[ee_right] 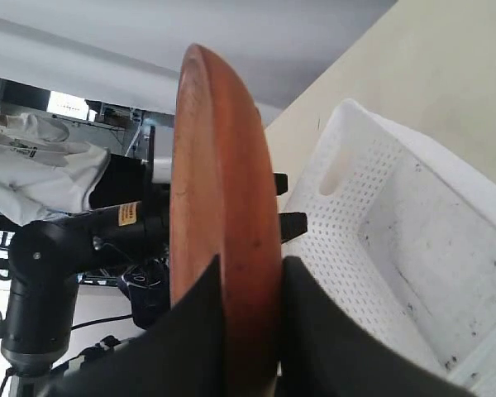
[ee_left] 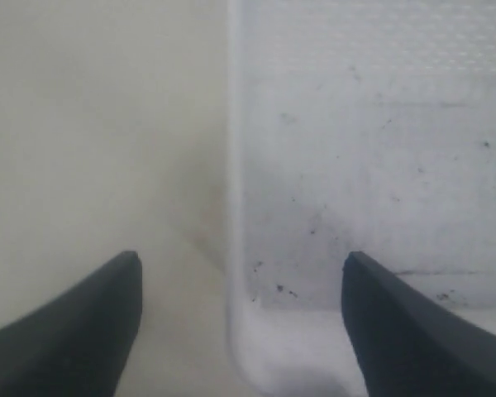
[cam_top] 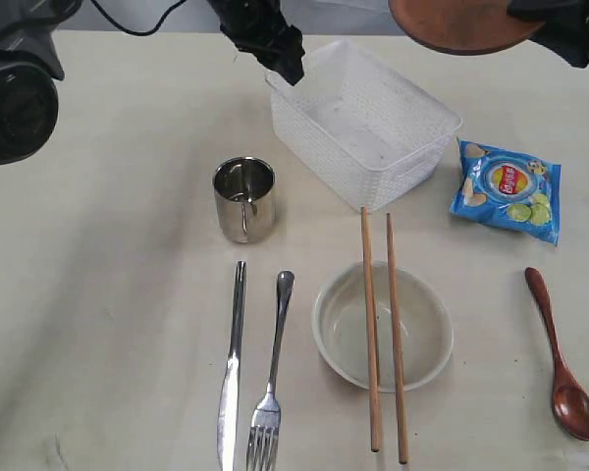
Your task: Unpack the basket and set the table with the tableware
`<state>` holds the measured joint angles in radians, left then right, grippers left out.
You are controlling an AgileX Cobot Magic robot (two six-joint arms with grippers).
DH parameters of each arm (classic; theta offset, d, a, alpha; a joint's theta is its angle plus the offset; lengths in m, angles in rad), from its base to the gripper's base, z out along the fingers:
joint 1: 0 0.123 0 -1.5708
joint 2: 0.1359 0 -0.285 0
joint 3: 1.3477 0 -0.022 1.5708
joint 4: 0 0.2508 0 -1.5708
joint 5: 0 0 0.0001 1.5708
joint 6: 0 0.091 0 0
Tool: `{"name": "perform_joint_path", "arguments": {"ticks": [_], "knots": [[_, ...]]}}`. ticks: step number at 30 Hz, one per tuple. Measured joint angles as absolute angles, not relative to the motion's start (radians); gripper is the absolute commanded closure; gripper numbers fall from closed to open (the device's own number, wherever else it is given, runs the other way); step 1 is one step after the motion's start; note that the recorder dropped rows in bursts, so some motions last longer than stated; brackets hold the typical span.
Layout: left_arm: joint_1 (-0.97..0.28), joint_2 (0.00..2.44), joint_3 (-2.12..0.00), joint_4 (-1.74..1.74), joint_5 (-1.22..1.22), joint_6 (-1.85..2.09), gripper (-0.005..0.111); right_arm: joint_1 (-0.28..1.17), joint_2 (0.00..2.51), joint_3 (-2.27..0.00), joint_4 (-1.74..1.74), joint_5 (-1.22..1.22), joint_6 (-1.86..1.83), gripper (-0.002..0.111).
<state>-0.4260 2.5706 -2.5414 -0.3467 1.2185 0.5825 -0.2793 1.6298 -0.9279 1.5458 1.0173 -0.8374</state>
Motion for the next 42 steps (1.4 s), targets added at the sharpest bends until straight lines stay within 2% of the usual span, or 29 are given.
{"name": "perform_joint_path", "arguments": {"ticks": [4, 6, 17, 26, 42], "knots": [[-0.426, 2.597, -2.541, -0.343, 1.216, 0.582, 0.044, -0.279, 1.630, -0.928, 1.546, 1.017, -0.837, 0.109], [-0.426, 2.607, -2.541, -0.341, 1.208, 0.582, 0.049, -0.279, 1.630, -0.928, 1.546, 1.017, -0.837, 0.109], [-0.426, 2.609, -2.541, -0.321, 1.183, 0.582, 0.107, -0.279, 1.630, -0.928, 1.552, 1.017, -0.841, 0.109], [-0.426, 2.609, -2.549, -0.318, 1.179, 0.473, 0.107, -0.279, 1.630, -0.928, 1.575, 1.011, -0.847, 0.109], [-0.426, 2.609, -2.620, -0.116, 1.218, -0.170, 0.107, -0.279, 1.630, -0.928, 1.587, 1.003, -0.848, 0.109]]}}
